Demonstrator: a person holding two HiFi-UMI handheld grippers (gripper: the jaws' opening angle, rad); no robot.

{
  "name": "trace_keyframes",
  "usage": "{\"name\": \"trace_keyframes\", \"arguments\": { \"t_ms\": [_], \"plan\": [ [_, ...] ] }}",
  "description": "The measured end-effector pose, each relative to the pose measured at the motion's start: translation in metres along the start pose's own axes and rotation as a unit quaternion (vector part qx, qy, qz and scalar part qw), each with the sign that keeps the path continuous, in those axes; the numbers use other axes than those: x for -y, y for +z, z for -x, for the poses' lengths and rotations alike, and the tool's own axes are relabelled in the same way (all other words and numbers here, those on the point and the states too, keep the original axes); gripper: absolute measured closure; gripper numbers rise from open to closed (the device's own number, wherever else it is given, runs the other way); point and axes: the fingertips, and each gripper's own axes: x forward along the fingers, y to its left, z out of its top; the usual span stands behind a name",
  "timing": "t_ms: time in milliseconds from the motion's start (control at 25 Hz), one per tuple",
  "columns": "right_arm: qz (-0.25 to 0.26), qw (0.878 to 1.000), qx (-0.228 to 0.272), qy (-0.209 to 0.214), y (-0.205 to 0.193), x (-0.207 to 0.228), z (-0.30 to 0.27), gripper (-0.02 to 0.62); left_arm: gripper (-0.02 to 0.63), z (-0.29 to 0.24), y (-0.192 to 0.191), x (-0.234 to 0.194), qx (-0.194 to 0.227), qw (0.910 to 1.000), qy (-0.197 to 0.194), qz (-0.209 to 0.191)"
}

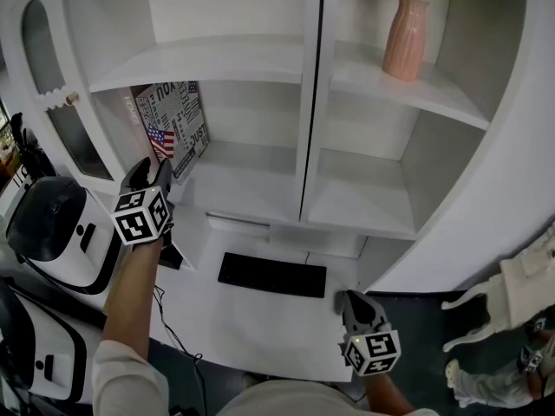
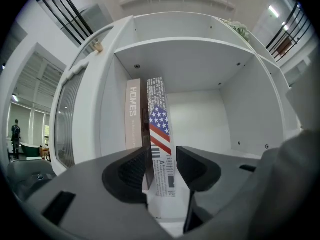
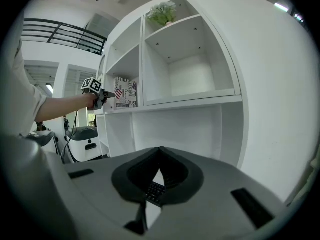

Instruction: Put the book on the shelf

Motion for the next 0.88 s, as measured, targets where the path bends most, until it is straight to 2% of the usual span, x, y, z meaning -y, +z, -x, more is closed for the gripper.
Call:
{"name": "trace_keyframes", "arguments": {
  "t_ms": [400, 680, 760, 880],
  "plan": [
    [0.016, 0.998, 0.004, 0.064, 0.004, -0.016, -0.009, 0.592, 0.439, 0.055, -0.018, -0.010, -0.017, 0.9987, 0.048, -0.010],
    [0.030, 0.993, 0.005, 0.113, 0.005, -0.032, -0.014, 0.592, 0.501, 0.103, -0.036, -0.018, -0.033, 0.9956, 0.087, -0.010],
    [0.033, 0.991, 0.006, 0.126, 0.006, -0.037, -0.015, 0.592, 0.540, 0.119, -0.042, -0.020, -0.036, 0.9945, 0.098, -0.012],
    [0.039, 0.989, 0.006, 0.145, 0.006, -0.045, -0.015, 0.592, 0.551, 0.141, -0.053, -0.018, -0.046, 0.9930, 0.108, -0.011]
  ]
}}
